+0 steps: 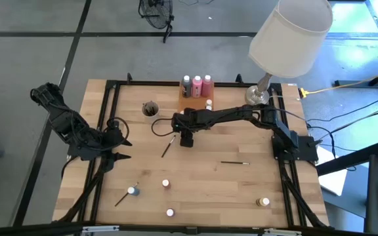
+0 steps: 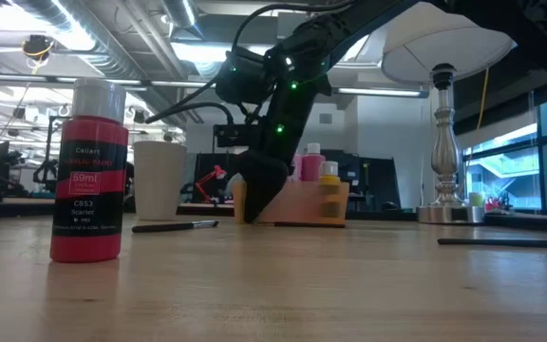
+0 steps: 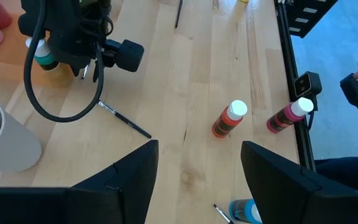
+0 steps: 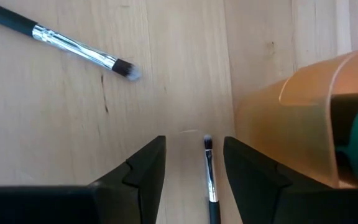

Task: Pick & Place Paint Supplies
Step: Put the black paint brush into the white cup

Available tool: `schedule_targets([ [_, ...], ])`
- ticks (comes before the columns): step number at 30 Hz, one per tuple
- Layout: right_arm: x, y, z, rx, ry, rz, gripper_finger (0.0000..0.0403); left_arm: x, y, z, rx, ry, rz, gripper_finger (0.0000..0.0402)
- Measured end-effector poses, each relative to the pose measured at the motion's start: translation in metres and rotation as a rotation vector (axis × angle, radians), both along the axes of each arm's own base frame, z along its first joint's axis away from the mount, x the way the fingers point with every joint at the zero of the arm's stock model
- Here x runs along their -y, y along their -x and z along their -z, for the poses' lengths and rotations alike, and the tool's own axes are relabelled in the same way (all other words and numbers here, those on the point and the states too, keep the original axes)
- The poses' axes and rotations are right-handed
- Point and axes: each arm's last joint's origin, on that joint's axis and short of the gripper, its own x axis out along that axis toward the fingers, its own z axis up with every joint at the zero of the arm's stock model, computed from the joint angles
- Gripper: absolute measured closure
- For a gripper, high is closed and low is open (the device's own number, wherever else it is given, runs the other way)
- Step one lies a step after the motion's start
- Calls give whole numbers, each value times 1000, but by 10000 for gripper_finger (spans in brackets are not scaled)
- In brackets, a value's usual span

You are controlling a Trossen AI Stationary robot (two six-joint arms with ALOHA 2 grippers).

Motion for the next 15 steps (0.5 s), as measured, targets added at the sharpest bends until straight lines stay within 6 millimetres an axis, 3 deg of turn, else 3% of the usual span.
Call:
schedule_targets([
  [15, 0, 1, 1, -13, 0, 19, 238, 0, 0, 0, 1, -1, -1, 176],
])
